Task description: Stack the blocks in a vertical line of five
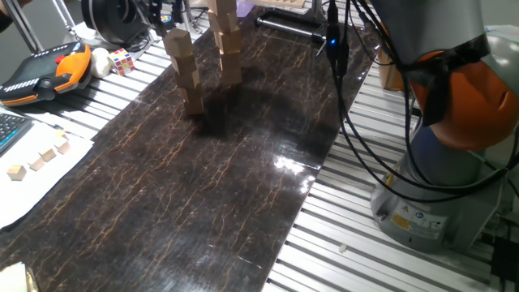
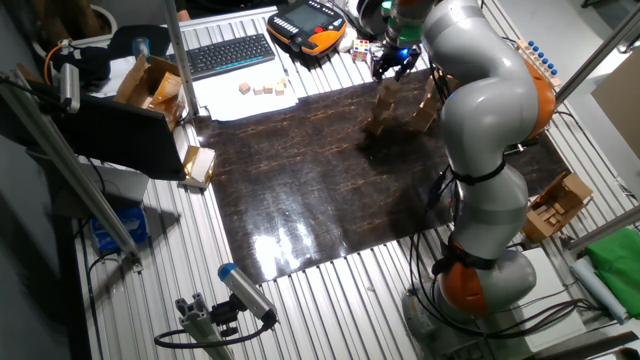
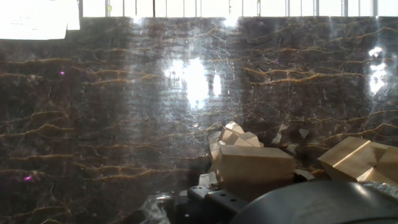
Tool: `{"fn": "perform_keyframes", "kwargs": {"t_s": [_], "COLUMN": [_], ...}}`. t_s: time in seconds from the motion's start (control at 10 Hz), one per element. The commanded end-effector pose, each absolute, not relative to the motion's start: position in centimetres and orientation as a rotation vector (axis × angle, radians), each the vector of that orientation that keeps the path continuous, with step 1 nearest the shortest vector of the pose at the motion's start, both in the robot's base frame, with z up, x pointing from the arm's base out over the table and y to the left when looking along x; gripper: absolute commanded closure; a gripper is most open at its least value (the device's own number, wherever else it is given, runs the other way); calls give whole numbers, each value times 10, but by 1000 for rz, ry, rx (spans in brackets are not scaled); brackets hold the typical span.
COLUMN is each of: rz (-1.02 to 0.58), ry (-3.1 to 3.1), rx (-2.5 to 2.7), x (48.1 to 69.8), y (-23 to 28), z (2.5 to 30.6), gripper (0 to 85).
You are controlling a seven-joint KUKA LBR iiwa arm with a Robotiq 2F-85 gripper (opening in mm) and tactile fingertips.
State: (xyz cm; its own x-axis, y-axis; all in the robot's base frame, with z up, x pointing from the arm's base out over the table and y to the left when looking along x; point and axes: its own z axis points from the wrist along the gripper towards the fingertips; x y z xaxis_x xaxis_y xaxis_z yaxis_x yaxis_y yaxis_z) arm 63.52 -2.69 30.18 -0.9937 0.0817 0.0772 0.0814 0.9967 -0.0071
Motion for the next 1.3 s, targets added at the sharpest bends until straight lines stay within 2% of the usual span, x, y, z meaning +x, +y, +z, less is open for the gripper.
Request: {"fn": "perform_keyframes", "kwargs": {"t_s": [0.0, 0.3, 0.5, 0.6, 1.2], "rz": [6, -22, -22, -24, -73], "ry": [-3055, -3049, -3040, -3035, -3057], "rx": [-140, -187, -210, -217, -240], "x": [632, 619, 610, 606, 578], "y": [-22, -3, 9, 14, 52], "z": [305, 306, 306, 306, 289], "gripper": [403, 673, 807, 843, 843]}}
